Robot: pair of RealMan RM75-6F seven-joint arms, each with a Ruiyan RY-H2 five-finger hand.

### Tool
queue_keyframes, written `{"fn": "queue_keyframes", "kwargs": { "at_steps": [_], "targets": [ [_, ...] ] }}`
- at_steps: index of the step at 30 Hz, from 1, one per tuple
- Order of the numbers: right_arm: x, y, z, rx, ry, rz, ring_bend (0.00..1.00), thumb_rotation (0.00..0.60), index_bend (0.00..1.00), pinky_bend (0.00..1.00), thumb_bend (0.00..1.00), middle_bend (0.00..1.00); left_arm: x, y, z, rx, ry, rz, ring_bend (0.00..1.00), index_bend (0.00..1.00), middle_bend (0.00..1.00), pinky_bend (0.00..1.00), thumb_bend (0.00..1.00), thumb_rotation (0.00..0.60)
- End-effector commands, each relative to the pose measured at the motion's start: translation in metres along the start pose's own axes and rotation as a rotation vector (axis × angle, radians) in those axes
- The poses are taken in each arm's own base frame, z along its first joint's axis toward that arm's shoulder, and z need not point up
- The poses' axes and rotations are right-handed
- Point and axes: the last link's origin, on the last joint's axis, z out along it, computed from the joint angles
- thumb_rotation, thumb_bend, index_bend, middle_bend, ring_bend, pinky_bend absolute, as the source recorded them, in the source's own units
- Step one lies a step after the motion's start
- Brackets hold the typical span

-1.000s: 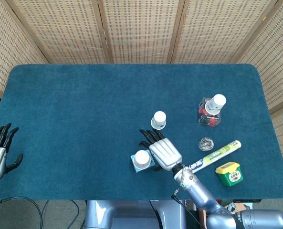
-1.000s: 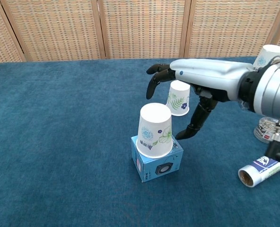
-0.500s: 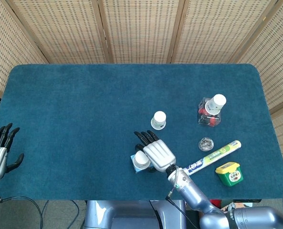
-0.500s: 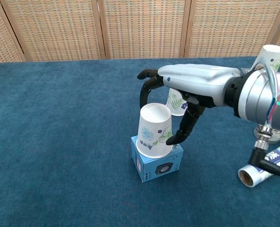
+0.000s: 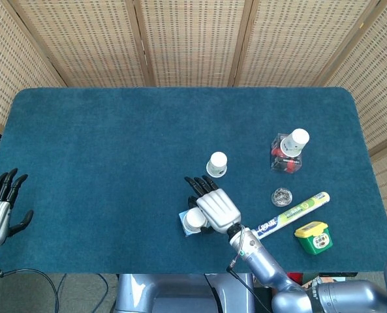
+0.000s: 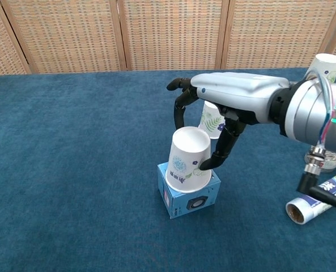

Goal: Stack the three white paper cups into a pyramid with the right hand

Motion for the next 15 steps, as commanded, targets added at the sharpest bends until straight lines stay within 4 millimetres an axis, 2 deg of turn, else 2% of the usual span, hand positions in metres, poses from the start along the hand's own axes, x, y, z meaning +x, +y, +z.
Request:
{"fn": "queue_keyframes", "kwargs": {
  "at_steps": [1, 10, 15],
  "targets": [
    [-0.001, -0.002, 0.000, 0.002, 0.003, 0.001, 0.00, 0.600, 0.53, 0.00, 0.13, 0.05, 0.000, 0.000, 0.000, -0.001, -0.001, 0.001, 0.00, 0.08, 0.00, 0.00, 0.35, 0.600],
    [-0.001, -0.001, 0.000, -0.007, 0.009, -0.014, 0.00, 0.600, 0.53, 0.00, 0.13, 0.05, 0.001, 0.000, 0.000, 0.000, 0.004, -0.002, 0.00, 0.08, 0.00, 0.00, 0.35, 0.600],
    [0.008, 0.008, 0.000, -0.038, 0.044, -0.063, 0.00, 0.600, 0.53, 0.00, 0.13, 0.05, 0.001, -0.001, 0.000, 0.001, 0.004, -0.003, 0.00, 0.08, 0.00, 0.00, 0.35, 0.600]
  ]
}}
